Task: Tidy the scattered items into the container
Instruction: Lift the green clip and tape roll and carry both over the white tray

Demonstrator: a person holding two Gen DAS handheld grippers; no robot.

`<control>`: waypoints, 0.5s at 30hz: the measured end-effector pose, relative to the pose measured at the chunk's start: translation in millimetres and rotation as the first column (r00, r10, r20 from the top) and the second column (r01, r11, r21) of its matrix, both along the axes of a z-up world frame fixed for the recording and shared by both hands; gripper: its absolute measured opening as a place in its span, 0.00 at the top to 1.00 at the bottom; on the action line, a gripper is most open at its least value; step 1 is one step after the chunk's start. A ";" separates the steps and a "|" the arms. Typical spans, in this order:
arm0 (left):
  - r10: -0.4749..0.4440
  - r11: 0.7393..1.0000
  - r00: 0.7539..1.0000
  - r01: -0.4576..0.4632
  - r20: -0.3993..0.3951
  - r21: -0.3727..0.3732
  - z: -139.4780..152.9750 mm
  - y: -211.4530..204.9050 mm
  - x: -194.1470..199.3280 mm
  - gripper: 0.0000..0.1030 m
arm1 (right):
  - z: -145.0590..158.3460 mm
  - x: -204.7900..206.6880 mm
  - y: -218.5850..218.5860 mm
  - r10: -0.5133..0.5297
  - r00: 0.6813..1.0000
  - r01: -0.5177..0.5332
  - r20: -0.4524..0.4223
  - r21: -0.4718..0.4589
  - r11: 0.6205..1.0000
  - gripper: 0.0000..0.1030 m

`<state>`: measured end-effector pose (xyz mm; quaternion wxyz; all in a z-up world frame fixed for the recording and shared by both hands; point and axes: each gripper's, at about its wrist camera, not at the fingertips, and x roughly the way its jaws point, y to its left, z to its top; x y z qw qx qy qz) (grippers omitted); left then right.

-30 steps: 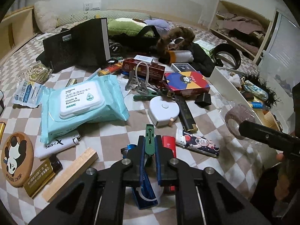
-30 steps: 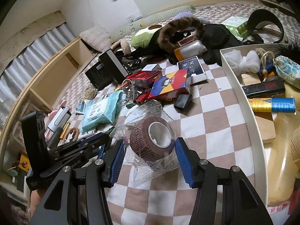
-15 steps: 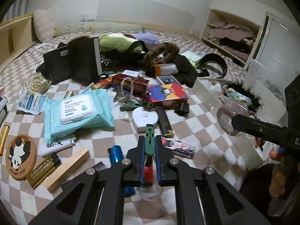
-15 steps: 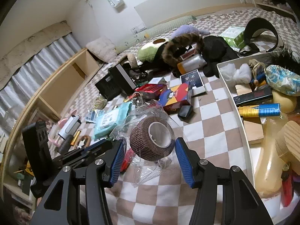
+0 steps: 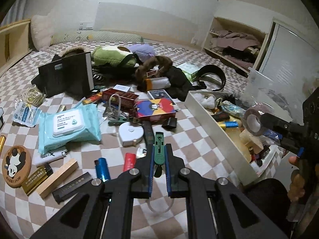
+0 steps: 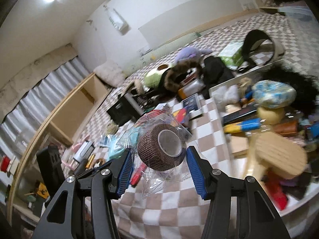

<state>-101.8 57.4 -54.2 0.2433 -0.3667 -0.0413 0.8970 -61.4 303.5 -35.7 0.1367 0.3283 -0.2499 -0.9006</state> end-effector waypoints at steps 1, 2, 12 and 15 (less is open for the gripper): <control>-0.004 1.000 1.000 0.004 0.000 0.001 0.4 2.3 0.4 0.90 | 1.1 2.1 5.8 -0.015 1.000 0.015 -0.003 0.010 1.000 0.46; -0.008 1.000 1.000 0.008 0.000 0.002 0.6 4.9 0.5 0.90 | 2.1 4.1 11.6 -0.029 1.000 0.029 -0.005 0.021 0.999 0.46; -0.077 0.997 0.997 0.077 0.004 0.013 2.8 43.6 1.9 0.90 | 4.7 15.3 76.7 -0.174 0.985 0.171 0.007 0.130 0.977 0.46; -0.101 0.995 0.995 0.101 0.001 0.015 4.0 55.6 3.2 0.90 | 4.2 18.6 96.1 -0.211 0.977 0.207 0.012 0.156 0.966 0.46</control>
